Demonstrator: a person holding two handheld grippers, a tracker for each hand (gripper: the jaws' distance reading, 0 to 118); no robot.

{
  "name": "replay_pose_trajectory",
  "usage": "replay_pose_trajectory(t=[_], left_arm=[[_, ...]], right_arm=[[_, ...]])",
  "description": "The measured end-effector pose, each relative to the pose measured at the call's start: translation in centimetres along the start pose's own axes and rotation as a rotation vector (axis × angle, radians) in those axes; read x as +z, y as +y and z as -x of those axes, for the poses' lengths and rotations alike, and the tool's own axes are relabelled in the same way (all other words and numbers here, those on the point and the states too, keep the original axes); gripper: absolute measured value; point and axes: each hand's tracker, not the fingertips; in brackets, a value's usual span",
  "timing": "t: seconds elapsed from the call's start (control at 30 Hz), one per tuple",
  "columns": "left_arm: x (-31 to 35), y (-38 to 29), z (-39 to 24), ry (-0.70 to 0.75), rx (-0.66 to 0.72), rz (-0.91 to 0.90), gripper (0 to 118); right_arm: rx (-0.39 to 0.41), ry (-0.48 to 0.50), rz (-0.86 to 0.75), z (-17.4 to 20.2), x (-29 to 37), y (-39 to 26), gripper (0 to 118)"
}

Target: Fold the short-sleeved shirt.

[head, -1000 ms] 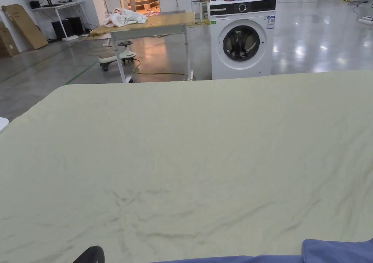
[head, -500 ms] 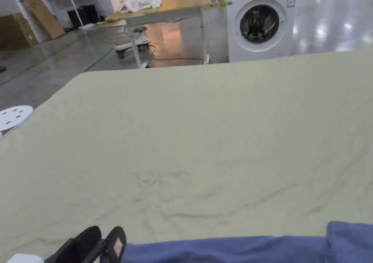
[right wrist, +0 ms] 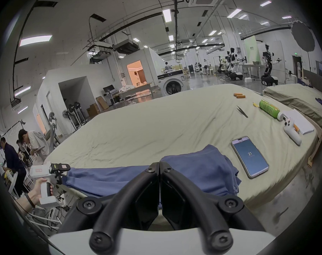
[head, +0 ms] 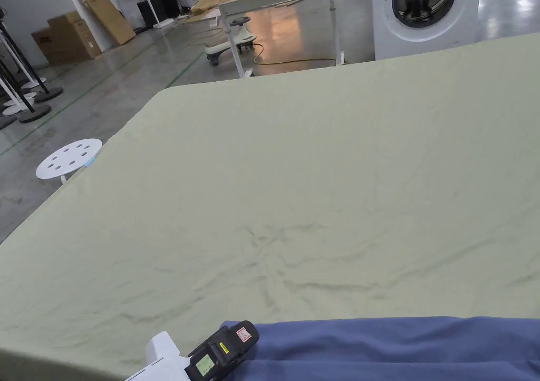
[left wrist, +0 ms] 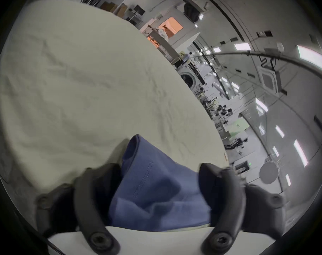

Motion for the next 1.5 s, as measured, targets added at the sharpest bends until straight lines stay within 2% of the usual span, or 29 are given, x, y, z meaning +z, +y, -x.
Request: replay_pose_trajectory(t=[0.03, 0.07, 0.1, 0.13, 0.2, 0.3, 0.47, 0.53, 0.63, 0.67, 0.73, 0.77, 0.9, 1.0, 1.1, 1.13, 1.2, 1.23, 1.27, 1.33, 1.4, 1.43, 1.5], left_arm=[[-0.2, -0.1, 0.1, -0.041, 0.038, 0.005, 57], [-0.8, -0.1, 0.4, -0.063, 0.08, 0.021, 25], [-1.5, -0.3, 0.7, -0.042, 0.104, 0.043, 18], [-1.6, -1.5, -1.5, -0.02, 0.085, 0.043, 17], [-1.4, -1.7, -1.7, -0.056, 0.091, 0.01, 7], [-0.3, -0.8, -0.8, -0.057, 0.145, -0.072, 4], [2.5, 2.7, -3.8, -0.039, 0.025, -0.163, 4], [3.6, 4.3, -6.6, 0.028, -0.051, -0.188, 4], [4.7, 5.8, -10.5, 0.157, -0.267, -0.186, 4], [4.9, 6.4, -10.4, 0.172, -0.298, -0.183, 4], [4.6, 4.9, -13.5, 0.104, -0.269, -0.163, 4], [3.9, 3.7, -14.9, 0.035, -0.289, -0.136, 4], [-1.1, -2.7, -20.3, -0.025, -0.432, -0.003, 4], [-6.4, -6.9, -21.6, -0.012, -0.599, 0.146, 5], [-10.4, -9.9, -21.6, 0.027, -0.616, 0.242, 6], [-11.2, -10.4, -21.6, 0.026, -0.596, 0.264, 14], [-11.7, -10.1, -21.5, 0.028, -0.574, 0.272, 51], [-11.5, -9.7, -21.5, -0.032, -0.56, 0.262, 67], [-11.0, -9.2, -21.2, -0.096, -0.545, 0.229, 73], [-9.8, -7.4, -20.7, -0.127, -0.457, 0.193, 66], [-8.7, -6.2, -19.7, -0.148, -0.396, 0.141, 17], [-8.5, -5.8, -19.1, -0.156, -0.368, 0.12, 0], [-8.3, -5.7, -18.2, -0.107, -0.344, 0.103, 0]], right_arm=[[-0.006, -0.006, 0.003, -0.2, 0.0, -0.1, 0], [-0.01, -0.011, 0.006, -0.3, 0.1, -0.2, 0], [-0.017, -0.015, 0.008, -0.4, 0.1, -0.3, 0], [-0.025, -0.016, 0.013, -0.5, 0.1, -0.4, 0], [-0.03, -0.022, 0.02, -0.3, 0.1, -0.3, 0], [-0.026, -0.032, 0.02, -0.1, 0.4, -0.2, 0], [-0.033, -0.04, 0.021, -0.1, 0.7, -0.2, 0], [-0.039, -0.041, 0.021, -0.2, 0.8, -0.3, 0], [-0.058, -0.035, 0.029, -0.4, 0.5, -0.7, 0], [-0.064, -0.033, 0.033, -0.4, 0.3, -0.8, 0], [-0.081, -0.03, 0.037, -0.3, -0.1, -1.0, 0], [-0.09, -0.029, 0.04, -0.2, -0.2, -1.1, 0], [-0.103, -0.007, 0.034, 0.6, -0.2, -0.8, 0], [-0.077, -0.005, 0.015, 0.7, 0.5, -0.9, 0], [-0.063, -0.013, -0.001, 0.3, 1.5, -1.5, 0], [-0.064, -0.019, -0.002, 0.2, 1.7, -1.6, 0], [-0.076, -0.035, 0.003, -0.4, 1.9, -1.9, 0], [-0.089, -0.041, 0.007, -0.9, 2.0, -2.1, 0], [-0.107, -0.043, 0.008, -1.2, 2.0, -2.3, 0], [-0.17, 0.006, -0.004, -2.1, 2.0, -2.8, 0], [-0.212, 0.021, -0.016, -2.4, 2.0, -2.8, 0], [-0.215, 0.028, -0.02, -2.5, 2.0, -2.8, 0], [-0.213, 0.026, -0.017, -2.4, 1.8, -2.8, 0]])
